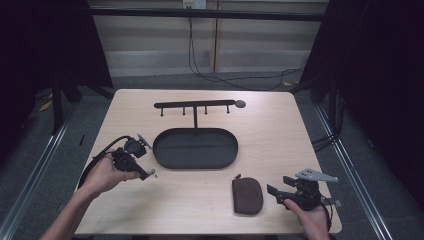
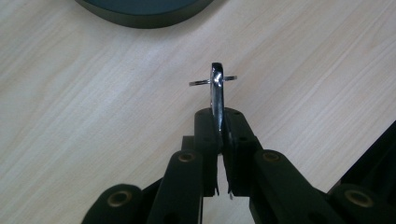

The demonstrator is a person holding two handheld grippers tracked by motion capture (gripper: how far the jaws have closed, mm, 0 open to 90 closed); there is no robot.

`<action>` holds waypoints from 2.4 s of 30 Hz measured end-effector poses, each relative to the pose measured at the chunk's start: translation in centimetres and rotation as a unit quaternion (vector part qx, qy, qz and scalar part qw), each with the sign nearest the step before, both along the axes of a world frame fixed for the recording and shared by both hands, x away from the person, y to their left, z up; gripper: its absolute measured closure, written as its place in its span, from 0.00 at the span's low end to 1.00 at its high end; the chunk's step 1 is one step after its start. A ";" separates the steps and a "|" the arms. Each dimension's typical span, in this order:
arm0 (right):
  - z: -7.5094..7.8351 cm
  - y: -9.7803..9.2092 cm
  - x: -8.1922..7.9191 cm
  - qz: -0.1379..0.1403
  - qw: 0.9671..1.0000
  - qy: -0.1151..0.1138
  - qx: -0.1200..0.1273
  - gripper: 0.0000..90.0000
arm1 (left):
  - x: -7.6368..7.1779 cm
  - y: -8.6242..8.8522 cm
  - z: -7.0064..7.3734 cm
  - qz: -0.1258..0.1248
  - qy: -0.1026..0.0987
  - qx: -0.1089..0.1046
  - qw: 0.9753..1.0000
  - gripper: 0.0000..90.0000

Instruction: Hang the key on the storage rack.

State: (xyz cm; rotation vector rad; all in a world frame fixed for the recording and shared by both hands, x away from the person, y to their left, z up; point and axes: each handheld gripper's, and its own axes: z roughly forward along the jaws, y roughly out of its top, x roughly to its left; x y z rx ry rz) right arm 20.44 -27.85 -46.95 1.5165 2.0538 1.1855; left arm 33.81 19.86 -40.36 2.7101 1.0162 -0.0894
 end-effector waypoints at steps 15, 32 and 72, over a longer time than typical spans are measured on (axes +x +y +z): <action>-0.1 0.1 0.1 0.000 1.000 0.005 0.001 0.26 | 0.7 0.2 3.2 -0.007 -0.019 0.023 1.000 0.95; -0.1 0.1 0.0 -0.001 1.000 0.005 0.002 0.23 | 2.6 -0.9 6.7 0.000 -0.039 0.008 0.999 0.95; -0.1 0.0 0.0 -0.002 1.000 0.005 0.002 0.23 | 6.3 -2.7 11.7 0.026 -0.059 0.013 0.998 0.95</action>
